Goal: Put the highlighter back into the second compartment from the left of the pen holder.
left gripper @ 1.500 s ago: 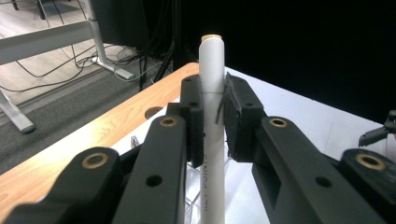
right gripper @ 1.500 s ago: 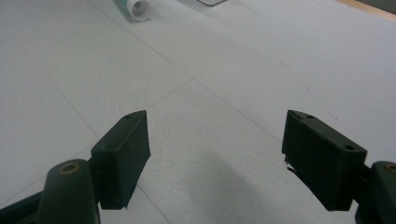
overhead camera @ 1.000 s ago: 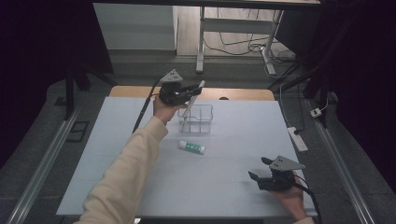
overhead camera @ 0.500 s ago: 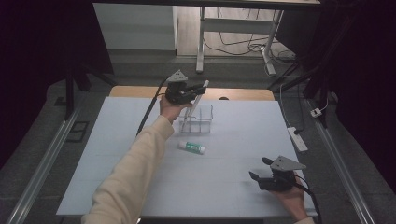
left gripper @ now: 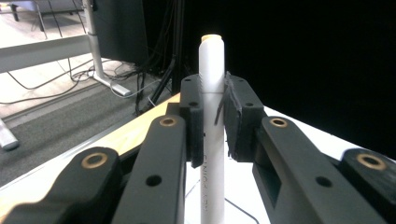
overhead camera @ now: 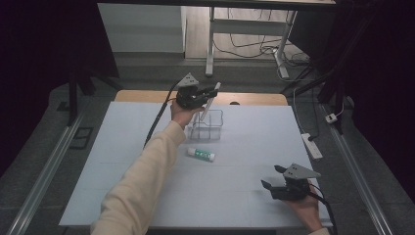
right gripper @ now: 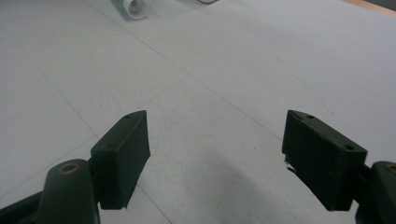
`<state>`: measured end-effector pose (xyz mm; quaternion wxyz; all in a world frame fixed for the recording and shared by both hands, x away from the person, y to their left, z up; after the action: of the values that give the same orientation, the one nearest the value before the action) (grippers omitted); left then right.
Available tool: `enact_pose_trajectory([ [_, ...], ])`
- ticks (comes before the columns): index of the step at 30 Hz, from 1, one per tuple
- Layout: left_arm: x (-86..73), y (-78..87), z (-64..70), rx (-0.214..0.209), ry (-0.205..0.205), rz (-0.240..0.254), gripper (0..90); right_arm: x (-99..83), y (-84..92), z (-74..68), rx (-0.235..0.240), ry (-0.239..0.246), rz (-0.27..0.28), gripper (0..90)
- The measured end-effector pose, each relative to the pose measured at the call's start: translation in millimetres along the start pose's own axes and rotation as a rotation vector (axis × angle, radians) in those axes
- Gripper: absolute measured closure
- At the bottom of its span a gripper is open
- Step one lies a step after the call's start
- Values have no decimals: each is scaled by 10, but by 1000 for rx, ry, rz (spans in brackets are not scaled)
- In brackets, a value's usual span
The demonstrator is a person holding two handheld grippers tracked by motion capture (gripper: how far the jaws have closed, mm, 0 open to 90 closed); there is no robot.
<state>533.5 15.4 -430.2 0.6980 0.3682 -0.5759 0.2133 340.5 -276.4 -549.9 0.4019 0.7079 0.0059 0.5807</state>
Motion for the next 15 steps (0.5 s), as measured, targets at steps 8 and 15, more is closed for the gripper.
enact_pose_trajectory([
  [8, -34, -30, -50, 11, 15, 4, 769, -7, -11, 7, -1, 2, -6, 231],
  [15, -72, 8, -51, 16, 16, -37, 598, -8, -15, 8, -1, 4, -5, 231],
])
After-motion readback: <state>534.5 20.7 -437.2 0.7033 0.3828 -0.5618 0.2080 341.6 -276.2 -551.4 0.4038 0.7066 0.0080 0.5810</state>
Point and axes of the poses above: each handheld gripper's, and its own axes: y roughly backward along the jaws, x roughly out of its top, z roughly to its right, the point moved 7 cm from there along -y, roughly forward along the jaws, and after that the axes turned 11 degrees about x, right-handed, at the moved point
